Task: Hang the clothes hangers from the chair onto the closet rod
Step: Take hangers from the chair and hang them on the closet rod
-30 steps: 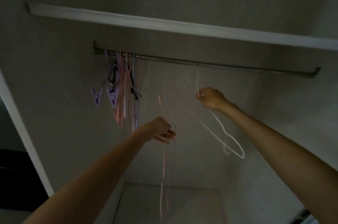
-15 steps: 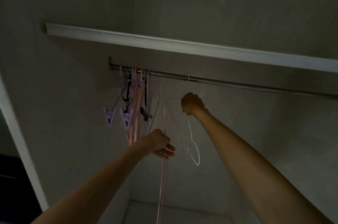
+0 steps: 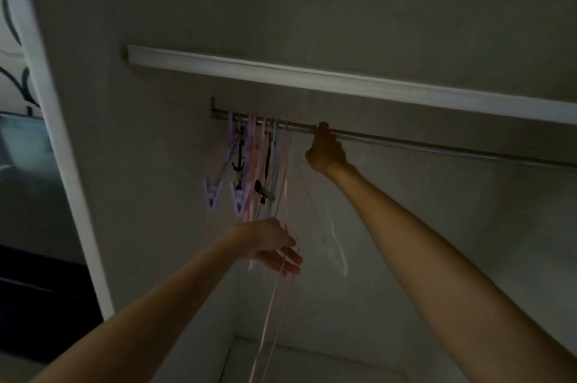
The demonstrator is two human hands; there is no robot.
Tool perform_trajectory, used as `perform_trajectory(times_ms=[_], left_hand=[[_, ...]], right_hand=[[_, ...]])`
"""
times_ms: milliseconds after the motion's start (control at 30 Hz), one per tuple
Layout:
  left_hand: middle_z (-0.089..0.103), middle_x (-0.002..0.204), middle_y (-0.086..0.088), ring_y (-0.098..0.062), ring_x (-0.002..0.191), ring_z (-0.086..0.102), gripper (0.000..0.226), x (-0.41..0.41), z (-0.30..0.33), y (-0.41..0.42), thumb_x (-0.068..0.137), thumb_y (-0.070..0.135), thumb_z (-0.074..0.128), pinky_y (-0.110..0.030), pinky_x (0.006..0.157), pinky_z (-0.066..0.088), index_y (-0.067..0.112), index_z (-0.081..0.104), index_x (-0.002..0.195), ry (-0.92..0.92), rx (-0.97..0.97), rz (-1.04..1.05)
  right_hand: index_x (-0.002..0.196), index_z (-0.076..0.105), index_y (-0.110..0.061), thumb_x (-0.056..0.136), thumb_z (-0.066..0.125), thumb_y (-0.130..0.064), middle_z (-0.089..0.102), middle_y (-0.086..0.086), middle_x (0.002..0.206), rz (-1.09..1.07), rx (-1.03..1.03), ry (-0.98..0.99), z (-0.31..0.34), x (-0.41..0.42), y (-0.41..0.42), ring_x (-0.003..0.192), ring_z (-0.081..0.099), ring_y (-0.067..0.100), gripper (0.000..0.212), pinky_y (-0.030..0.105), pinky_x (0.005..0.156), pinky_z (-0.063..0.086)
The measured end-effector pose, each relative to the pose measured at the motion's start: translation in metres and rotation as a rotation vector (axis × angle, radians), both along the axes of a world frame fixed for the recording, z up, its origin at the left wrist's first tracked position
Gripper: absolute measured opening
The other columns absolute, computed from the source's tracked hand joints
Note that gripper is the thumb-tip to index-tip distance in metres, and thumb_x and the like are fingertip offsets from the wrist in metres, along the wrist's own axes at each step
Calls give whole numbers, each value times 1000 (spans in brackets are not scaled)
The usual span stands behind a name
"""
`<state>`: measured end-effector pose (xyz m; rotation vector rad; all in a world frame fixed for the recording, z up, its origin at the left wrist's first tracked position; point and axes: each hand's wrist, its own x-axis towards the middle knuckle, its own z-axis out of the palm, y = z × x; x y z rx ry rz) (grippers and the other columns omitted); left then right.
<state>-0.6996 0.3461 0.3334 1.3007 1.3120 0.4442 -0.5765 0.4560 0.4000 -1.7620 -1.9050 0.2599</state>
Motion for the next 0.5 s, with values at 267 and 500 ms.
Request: perform_trajectory(times_ms=[267, 500], left_hand=[[65, 95, -11, -10, 44, 66, 38, -26, -11, -15, 100, 8, 37, -23, 53, 57, -12, 36, 133, 10, -21, 22], [68, 69, -6, -13, 42, 66, 30, -39, -13, -26, 100, 6, 36, -24, 48, 56, -8, 39, 127, 38, -84, 20]], right_hand=[[145, -24, -7, 96, 44, -15, 45, 19, 139, 105, -126, -41, 2, -36, 8, 105, 57, 30, 84, 30, 83, 46], [149, -16, -10, 96, 44, -23, 33, 15, 149, 101, -77, -416, 4, -46, -12, 127, 45, 31, 81, 36, 103, 38]])
